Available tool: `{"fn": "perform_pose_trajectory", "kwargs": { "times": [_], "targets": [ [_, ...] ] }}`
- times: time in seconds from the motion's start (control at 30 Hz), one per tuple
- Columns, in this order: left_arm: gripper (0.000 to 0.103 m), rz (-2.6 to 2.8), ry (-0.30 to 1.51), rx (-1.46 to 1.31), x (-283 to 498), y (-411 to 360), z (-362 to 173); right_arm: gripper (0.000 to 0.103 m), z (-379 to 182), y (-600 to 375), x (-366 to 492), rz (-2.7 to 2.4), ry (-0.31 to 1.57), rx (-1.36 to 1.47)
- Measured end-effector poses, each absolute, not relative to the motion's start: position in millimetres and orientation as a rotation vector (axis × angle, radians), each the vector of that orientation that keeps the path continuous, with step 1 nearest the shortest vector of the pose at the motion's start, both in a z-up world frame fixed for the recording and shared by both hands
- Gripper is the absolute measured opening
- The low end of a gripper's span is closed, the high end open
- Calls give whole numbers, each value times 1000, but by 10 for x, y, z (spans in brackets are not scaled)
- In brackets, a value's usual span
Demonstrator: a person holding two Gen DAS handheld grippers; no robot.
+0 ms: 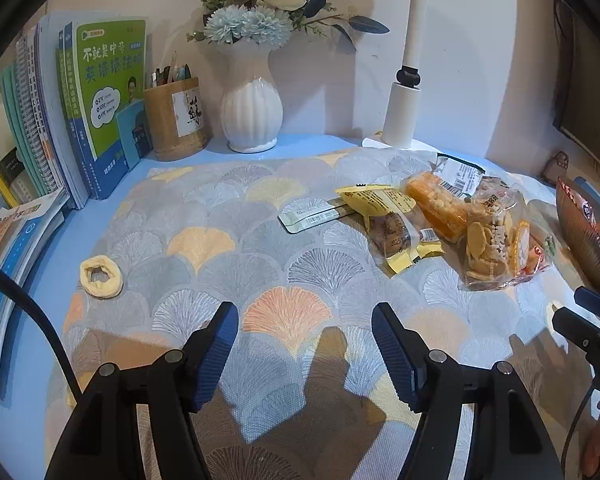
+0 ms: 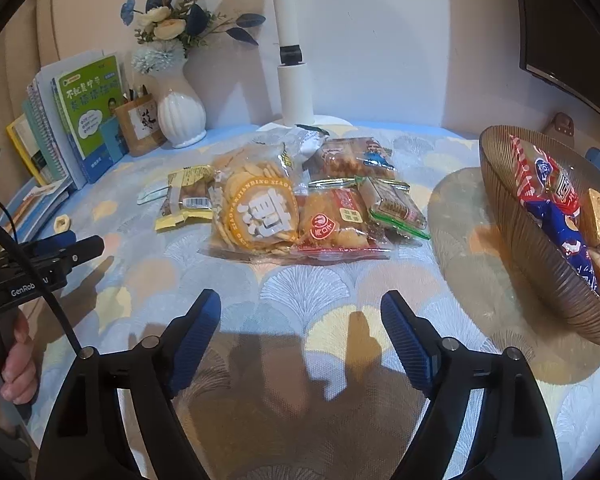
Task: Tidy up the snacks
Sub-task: 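Grasp the yellow snack packet with the left gripper while the right gripper grasps the round cracker bag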
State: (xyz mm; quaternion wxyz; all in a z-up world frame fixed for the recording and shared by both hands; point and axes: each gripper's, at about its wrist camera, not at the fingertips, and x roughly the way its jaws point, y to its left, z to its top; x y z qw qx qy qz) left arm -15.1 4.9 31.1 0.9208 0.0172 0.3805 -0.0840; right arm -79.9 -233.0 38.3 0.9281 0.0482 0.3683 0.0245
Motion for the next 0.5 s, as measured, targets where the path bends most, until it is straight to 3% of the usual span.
{"fn": "perform_pose_trajectory", "kwargs": {
  "times": [0.5],
  "targets": [
    [67,-270,878,-107,171,10,589,82,355,-2423,-736,73,785,156]
  ]
}}
